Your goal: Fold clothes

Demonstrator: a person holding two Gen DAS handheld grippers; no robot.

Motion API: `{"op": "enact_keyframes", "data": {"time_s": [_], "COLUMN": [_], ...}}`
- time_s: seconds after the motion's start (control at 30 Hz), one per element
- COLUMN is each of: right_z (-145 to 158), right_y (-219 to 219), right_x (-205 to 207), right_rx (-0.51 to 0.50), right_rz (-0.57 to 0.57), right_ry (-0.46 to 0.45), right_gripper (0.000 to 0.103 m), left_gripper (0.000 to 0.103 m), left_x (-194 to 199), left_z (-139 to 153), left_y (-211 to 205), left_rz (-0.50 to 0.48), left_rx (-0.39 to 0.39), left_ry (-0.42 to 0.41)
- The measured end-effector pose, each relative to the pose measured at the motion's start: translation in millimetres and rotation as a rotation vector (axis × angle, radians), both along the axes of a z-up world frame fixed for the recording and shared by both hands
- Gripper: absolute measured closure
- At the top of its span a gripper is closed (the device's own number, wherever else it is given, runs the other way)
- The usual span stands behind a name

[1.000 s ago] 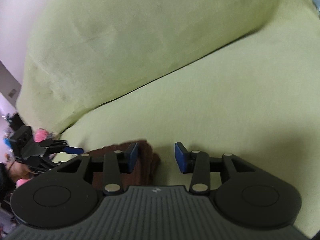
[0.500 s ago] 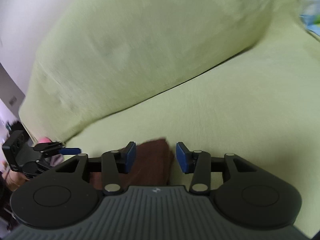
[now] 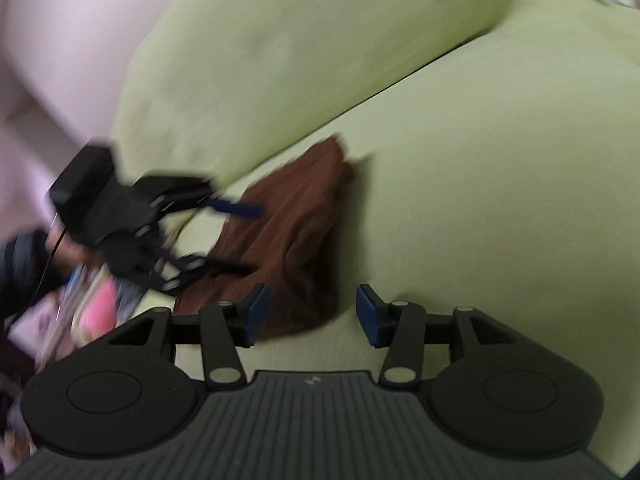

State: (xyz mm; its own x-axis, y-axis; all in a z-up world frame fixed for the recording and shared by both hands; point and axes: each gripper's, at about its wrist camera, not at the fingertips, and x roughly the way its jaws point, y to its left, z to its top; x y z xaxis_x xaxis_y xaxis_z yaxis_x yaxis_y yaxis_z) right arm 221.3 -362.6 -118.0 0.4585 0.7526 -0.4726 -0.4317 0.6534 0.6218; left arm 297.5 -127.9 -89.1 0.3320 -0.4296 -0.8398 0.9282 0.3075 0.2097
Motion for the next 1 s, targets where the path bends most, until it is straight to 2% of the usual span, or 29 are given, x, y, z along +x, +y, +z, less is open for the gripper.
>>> {"op": "enact_keyframes", "data": {"time_s": [0.17, 0.33, 0.4, 0.5, 0.57, 0.6, 0.67, 0.8, 1.0], "right_z": [-7, 10, 13, 14, 12, 11, 13, 23, 39], "right_y": [1, -3, -6, -7, -2, 0, 3, -1, 41], "right_x": [8, 2, -2, -4, -1, 0, -2, -19, -38], "right_rx": [0.005, -0.007, 0.000, 0.007, 0.011, 0.009, -0.006, -0.003, 0.013], "right_rz": [-0.012, -0.080, -0.102, -0.135, -0.151, -0.157, -0.157, -0.192, -0.114], "right_ry": [-0.029, -0.061, -0.071, -0.077, -0.064, -0.056, -0.056, -0.095, -0.143], "right_gripper": [0.059, 0.059, 0.059, 0.059, 0.059, 0.059, 0.059, 0.059, 0.059], "left_gripper": [0.042, 0.042, 0.042, 0.042, 0.042, 0.042, 0.042, 0.042, 0.042], "left_x": [13, 1, -14, -37, -44, -48, -44, -44, -49], "left_z": [20, 48, 39, 7, 0, -1, 10, 35, 21], "left_y": [3, 16, 17, 16, 17, 17, 24, 44, 61], "left_rz": [0.071, 0.030, 0.014, -0.003, -0.022, -0.026, 0.018, 0.079, 0.194], "left_rx": [-0.027, -0.039, 0.005, 0.108, 0.129, 0.122, 0.061, -0.040, -0.090], "left_ry": [0.077, 0.121, 0.129, 0.136, 0.125, 0.115, 0.138, 0.103, 0.082]}}
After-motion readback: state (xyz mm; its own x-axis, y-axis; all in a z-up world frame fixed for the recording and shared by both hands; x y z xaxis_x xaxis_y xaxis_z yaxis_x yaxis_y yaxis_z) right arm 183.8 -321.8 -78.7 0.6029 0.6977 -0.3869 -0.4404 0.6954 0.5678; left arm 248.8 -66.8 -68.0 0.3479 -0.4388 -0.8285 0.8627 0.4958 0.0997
